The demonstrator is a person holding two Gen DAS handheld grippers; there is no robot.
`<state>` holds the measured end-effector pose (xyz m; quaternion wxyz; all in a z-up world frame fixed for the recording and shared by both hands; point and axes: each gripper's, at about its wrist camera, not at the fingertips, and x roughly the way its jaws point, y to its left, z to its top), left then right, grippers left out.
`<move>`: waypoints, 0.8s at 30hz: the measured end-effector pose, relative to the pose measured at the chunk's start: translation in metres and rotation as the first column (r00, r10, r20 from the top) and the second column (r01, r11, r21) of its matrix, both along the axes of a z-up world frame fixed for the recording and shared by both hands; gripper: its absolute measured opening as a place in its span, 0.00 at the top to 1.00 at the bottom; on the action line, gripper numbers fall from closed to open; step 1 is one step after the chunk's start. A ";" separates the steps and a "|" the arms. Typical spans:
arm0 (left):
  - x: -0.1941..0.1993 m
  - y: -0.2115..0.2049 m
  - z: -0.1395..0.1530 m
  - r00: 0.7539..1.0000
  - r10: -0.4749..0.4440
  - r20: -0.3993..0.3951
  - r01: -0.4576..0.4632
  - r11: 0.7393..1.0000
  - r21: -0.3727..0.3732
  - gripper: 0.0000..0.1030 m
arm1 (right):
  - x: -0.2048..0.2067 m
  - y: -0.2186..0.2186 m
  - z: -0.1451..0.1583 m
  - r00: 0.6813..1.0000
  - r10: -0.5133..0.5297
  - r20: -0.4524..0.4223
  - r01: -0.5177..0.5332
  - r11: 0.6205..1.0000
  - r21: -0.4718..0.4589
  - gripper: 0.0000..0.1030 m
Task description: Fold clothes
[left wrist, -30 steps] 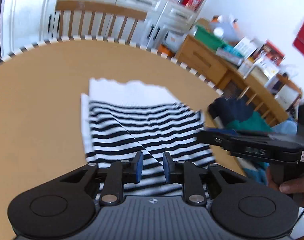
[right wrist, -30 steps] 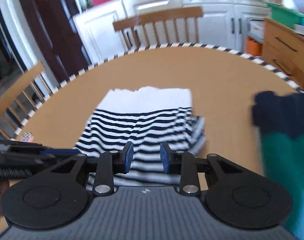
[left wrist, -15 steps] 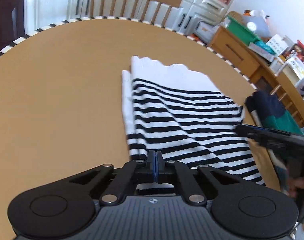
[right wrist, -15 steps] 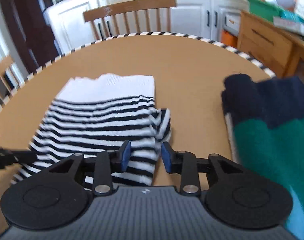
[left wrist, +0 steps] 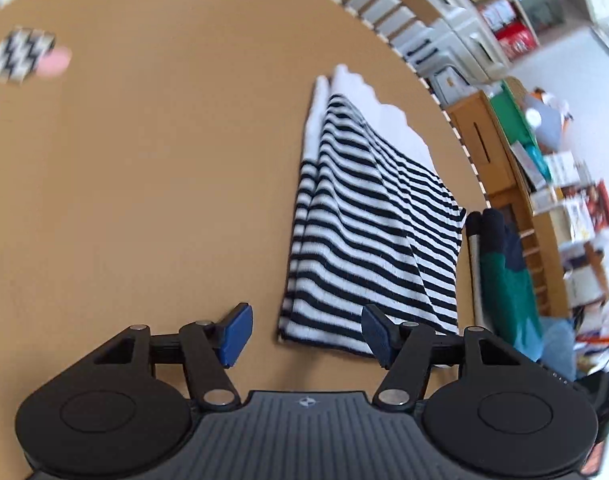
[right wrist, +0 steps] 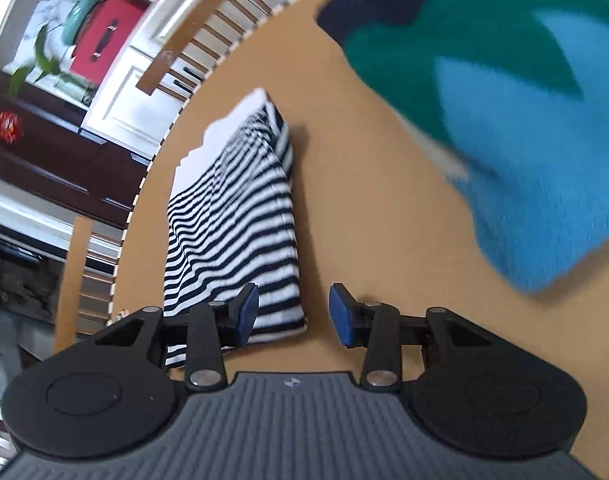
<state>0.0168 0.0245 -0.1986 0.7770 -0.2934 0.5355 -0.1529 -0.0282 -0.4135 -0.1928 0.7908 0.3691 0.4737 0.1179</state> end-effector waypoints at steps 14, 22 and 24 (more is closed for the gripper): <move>0.017 -0.023 -0.010 0.997 -0.072 -0.019 0.073 0.995 0.061 0.92 | 0.015 0.025 -0.015 0.997 0.056 -0.060 -0.055 0.998 0.010 0.84; 0.004 -0.018 -0.004 0.994 -0.082 -0.074 0.090 0.990 0.112 0.94 | 0.007 0.019 -0.008 0.994 0.092 -0.066 -0.096 0.993 -0.071 0.91; -0.006 -0.018 -0.004 0.992 -0.094 -0.087 0.104 0.988 0.113 0.94 | -0.001 0.016 -0.006 0.992 0.110 -0.063 -0.116 0.990 -0.086 0.91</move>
